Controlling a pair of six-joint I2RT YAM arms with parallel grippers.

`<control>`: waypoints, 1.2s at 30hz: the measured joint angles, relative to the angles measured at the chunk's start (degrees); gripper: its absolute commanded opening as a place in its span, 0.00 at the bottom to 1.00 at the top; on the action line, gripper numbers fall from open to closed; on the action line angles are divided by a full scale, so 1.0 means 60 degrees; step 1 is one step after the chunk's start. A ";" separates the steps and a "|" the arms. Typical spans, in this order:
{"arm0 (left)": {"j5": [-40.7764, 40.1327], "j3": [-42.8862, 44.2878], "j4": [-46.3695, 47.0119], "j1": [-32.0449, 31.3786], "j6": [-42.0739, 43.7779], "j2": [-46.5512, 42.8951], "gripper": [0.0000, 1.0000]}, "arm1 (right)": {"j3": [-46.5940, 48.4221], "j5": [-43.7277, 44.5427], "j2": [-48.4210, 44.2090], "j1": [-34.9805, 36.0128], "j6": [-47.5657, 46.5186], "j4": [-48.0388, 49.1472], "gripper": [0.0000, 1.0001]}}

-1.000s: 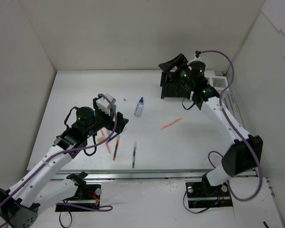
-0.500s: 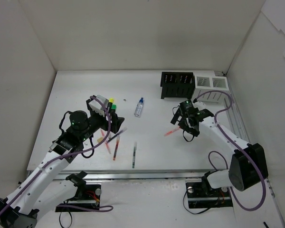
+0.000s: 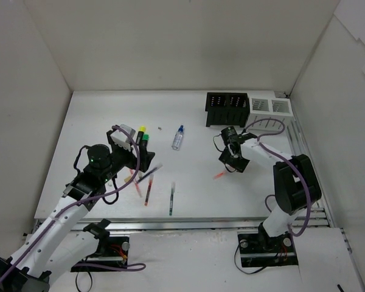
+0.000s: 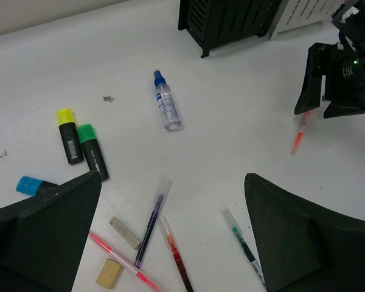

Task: Sort the stationery into containers
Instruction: Pick up the pen from the center of the board.

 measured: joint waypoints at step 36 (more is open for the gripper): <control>-0.0222 -0.0306 0.0025 0.0750 -0.0127 -0.0062 1.00 | -0.0171 -0.0648 0.0372 -0.0178 -0.0401 -0.0186 0.00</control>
